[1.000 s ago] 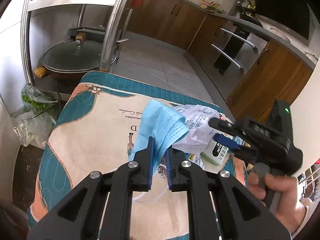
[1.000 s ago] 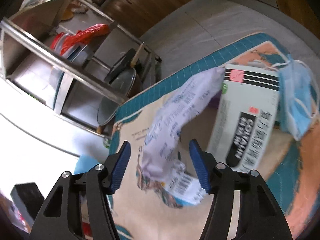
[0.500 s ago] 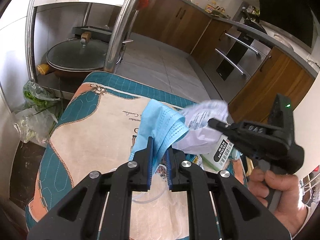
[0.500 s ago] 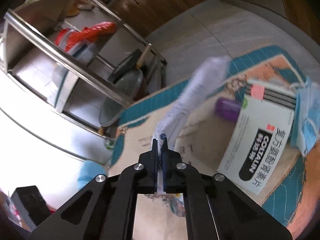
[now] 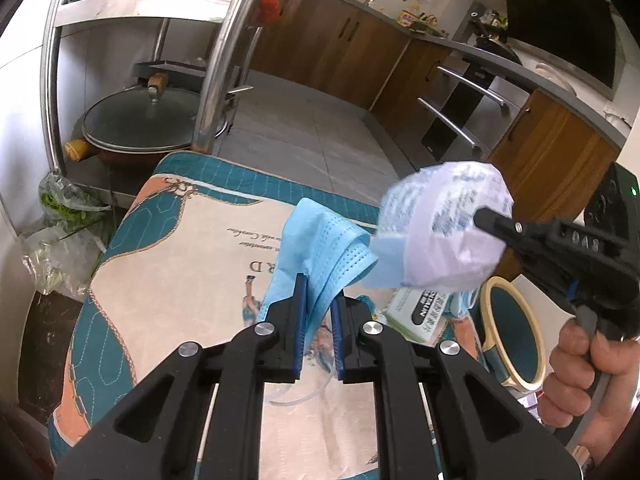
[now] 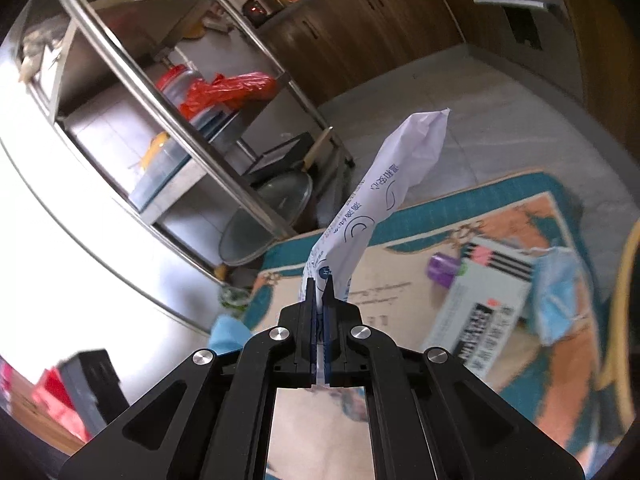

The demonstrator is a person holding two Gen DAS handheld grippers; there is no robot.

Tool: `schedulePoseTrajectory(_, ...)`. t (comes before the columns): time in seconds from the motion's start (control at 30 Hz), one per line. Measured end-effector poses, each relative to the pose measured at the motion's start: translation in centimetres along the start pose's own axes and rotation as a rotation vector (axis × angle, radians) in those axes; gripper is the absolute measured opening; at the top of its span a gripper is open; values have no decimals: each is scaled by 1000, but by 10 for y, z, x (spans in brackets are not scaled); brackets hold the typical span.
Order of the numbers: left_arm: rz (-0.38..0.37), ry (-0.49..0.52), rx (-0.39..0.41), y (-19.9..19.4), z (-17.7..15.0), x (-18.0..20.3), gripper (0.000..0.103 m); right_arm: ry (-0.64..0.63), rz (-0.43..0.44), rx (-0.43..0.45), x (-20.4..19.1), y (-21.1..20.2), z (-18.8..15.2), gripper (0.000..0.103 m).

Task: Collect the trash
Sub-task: 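Lift the blue mask and white packet and carry both over the bin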

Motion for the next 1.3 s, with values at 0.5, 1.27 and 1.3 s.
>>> schedulePoseTrajectory(0.5,-61,168,-1,-1,-9,59,11,-119,-164,49,47,-95,-32,3)
schedulePoseTrajectory(1.27,-165,363,-99,25,-45,149,11,-86,-323,184,117,-172,-66,3)
schedulePoseTrajectory(1.3,-174,375,-108,27,-48,153,11,-86,-337,190,121,-175,-66,3)
Point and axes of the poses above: each gripper's, at about its wrist camera, not at the fingertips, and y roughly the way its jaws point, x to its right, z to its top, the point moved 2 cm from there along y, roughly the way its jaws point
